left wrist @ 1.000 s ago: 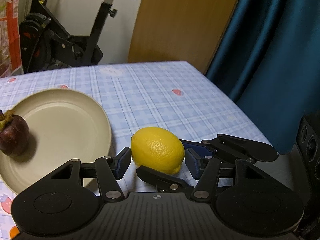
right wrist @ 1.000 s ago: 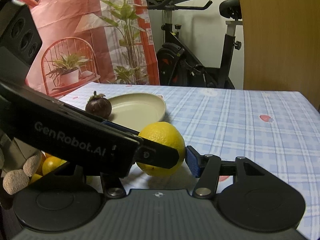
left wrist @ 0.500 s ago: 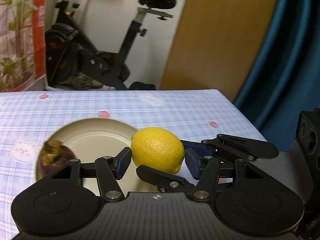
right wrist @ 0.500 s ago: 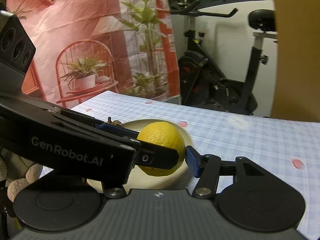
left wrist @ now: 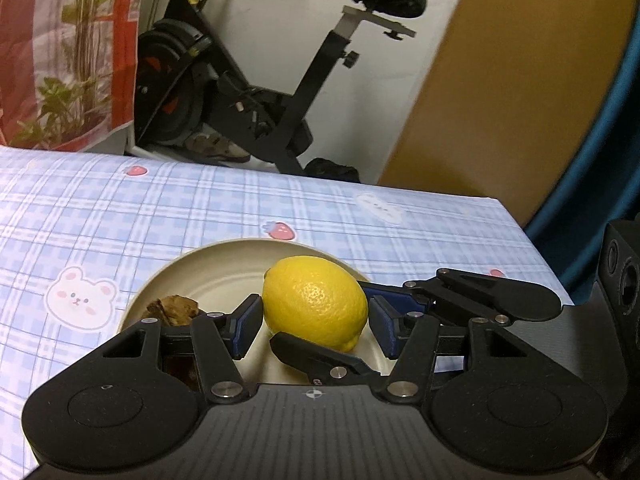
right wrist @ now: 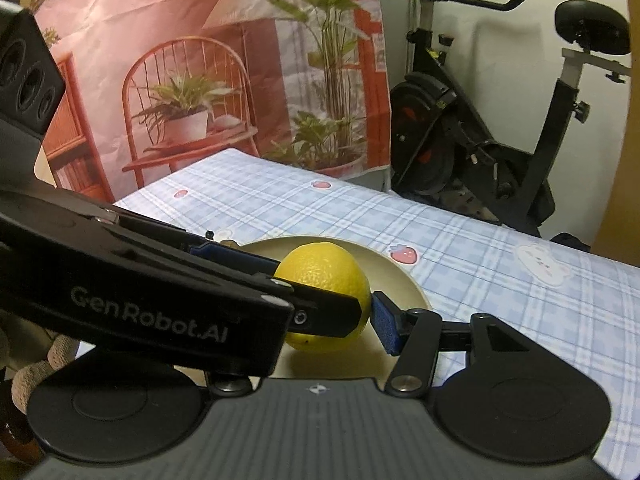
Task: Organize fruits
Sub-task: 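Lift the lemon with the left gripper and carry it over the plate, then open the left gripper to set the lemon on the plate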
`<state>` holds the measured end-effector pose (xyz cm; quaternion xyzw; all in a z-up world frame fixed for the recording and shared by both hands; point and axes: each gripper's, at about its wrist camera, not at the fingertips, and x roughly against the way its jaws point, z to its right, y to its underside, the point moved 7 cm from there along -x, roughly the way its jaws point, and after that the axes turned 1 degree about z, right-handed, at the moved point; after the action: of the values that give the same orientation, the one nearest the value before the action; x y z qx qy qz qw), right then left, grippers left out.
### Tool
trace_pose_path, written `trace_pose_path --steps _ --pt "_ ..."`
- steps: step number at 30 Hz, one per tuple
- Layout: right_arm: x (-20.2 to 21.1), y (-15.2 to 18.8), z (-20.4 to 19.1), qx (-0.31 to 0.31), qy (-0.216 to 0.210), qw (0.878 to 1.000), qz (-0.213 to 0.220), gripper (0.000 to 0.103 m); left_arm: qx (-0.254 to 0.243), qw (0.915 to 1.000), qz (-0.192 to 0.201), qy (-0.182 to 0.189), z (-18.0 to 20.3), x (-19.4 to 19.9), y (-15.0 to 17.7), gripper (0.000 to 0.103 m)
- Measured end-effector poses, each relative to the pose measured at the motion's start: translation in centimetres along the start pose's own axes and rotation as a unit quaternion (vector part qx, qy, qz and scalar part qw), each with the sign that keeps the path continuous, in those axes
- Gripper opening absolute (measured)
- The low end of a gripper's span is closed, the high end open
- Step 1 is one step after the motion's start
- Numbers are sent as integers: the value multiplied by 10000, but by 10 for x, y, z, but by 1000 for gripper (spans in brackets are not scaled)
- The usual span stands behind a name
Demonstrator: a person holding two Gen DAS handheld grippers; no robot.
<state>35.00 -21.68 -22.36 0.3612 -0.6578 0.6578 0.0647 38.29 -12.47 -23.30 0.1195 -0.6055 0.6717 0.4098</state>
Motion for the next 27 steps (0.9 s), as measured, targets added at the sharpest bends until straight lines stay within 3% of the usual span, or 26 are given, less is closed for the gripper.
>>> trace_pose_path --steps 10,20,27 --pt "-21 0 8 -32 72 9998 -208 58 -43 9999 -69 -60 1 -3 1 58" --pt "-22 -1 18 -28 503 9986 -176 58 -88 9998 -76 -129 0 -1 2 57" --pt "-11 -5 19 -113 557 9983 -156 62 -108 9999 -15 -114 5 12 -2 59"
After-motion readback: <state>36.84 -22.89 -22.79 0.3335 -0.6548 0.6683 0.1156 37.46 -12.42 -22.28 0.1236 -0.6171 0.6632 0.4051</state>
